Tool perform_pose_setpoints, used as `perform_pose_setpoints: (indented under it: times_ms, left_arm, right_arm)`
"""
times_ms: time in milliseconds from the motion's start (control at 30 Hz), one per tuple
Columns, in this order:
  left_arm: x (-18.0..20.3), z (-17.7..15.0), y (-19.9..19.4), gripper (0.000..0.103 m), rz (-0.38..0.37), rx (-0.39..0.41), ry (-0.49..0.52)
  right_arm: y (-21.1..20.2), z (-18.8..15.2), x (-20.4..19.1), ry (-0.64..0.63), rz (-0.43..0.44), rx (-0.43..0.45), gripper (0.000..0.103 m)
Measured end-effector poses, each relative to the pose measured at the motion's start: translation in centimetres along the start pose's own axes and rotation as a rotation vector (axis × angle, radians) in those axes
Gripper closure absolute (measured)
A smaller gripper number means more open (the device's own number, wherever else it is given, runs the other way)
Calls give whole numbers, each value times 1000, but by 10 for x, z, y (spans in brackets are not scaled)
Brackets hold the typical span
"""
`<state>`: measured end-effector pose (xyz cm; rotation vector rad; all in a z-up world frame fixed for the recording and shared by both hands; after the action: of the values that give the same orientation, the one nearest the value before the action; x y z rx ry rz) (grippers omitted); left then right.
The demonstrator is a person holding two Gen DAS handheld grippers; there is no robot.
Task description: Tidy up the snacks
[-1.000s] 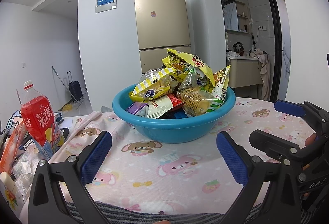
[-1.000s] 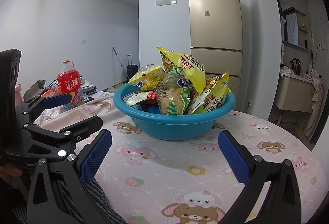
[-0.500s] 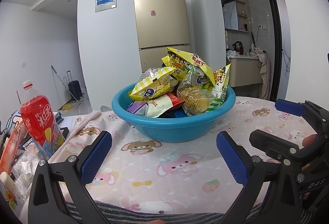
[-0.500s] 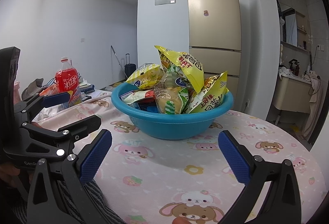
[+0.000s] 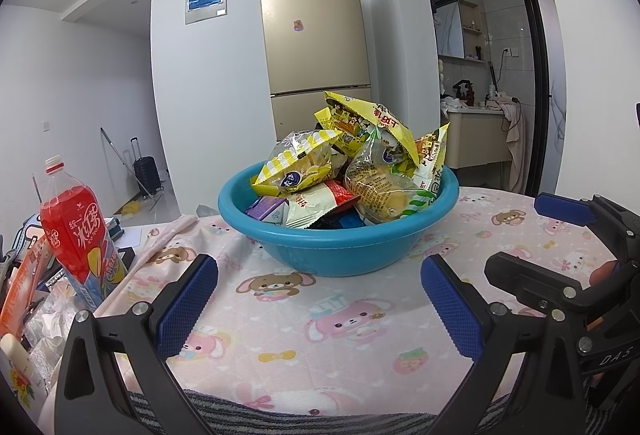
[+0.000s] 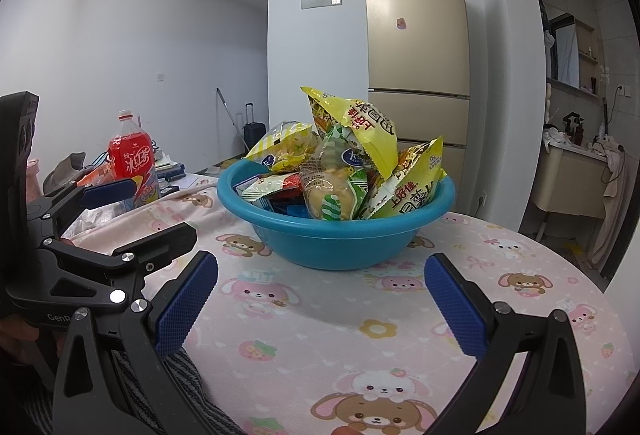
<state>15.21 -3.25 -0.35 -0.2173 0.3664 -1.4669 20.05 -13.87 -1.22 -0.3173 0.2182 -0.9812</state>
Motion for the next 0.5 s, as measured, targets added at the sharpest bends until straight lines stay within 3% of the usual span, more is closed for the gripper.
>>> perform_pose_setpoints:
  times_ms: [500]
  left_arm:
    - [-1,0,0,0,0,0,0]
  right_arm:
    - [0,-1,2,8,-4,-8,0]
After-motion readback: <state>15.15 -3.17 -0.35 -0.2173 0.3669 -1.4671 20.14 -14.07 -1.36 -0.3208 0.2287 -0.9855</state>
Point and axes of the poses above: each gripper's, at about its wrist camera, not at the fingertips, and y roughly the way its jaws point, x to its right, z to its top, the point moved 8 cm from there along y, roughly the way its jaws point, and after that the axes turned 4 degrees about z, right-handed, at the moved point
